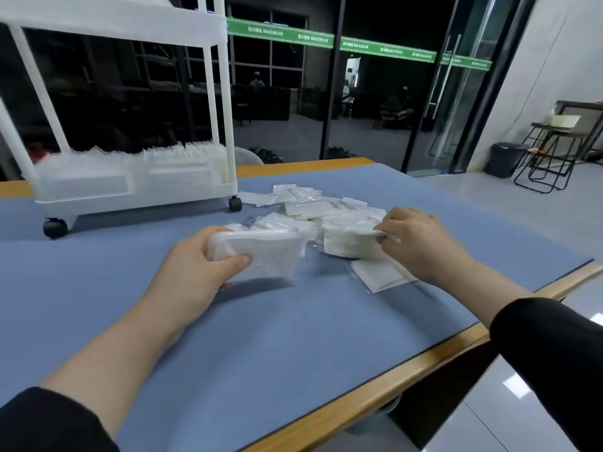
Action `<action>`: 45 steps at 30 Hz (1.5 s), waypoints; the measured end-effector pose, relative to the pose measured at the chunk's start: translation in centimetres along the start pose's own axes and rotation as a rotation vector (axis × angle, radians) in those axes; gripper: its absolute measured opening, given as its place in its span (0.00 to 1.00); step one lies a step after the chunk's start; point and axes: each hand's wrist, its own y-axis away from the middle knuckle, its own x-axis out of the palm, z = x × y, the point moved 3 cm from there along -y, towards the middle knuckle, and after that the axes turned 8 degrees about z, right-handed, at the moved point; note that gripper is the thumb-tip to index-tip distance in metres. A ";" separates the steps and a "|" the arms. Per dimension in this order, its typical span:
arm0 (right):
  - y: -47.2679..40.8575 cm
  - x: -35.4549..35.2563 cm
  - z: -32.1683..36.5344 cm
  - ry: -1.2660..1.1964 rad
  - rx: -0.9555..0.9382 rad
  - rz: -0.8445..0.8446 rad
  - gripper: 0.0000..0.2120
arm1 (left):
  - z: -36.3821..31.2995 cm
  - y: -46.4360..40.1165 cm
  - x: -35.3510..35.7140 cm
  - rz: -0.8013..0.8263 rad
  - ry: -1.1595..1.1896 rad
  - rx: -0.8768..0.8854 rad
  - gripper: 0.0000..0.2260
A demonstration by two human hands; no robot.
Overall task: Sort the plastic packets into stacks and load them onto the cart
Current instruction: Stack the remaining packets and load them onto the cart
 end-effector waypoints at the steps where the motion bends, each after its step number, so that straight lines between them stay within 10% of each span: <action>1: 0.1 -0.5 0.0 -0.034 0.006 -0.019 0.08 | 0.0 0.0 -0.2 -0.009 0.026 -0.007 0.09; 11: -1.3 -7.0 7.9 -0.733 -0.085 -0.047 0.08 | -1.5 1.0 -5.0 -0.044 0.026 0.036 0.06; 26: -9.5 0.7 32.4 -0.941 -0.385 0.245 0.06 | 4.0 5.7 -20.1 -0.082 -0.154 -0.188 0.16; 33: -8.9 2.7 33.7 -0.958 -0.462 0.348 0.21 | 5.0 4.4 -20.1 -0.044 -0.078 -0.111 0.42; 45: -7.6 3.6 34.4 -0.923 -0.460 0.334 0.28 | 4.3 4.3 -18.3 -0.300 0.057 -0.134 0.18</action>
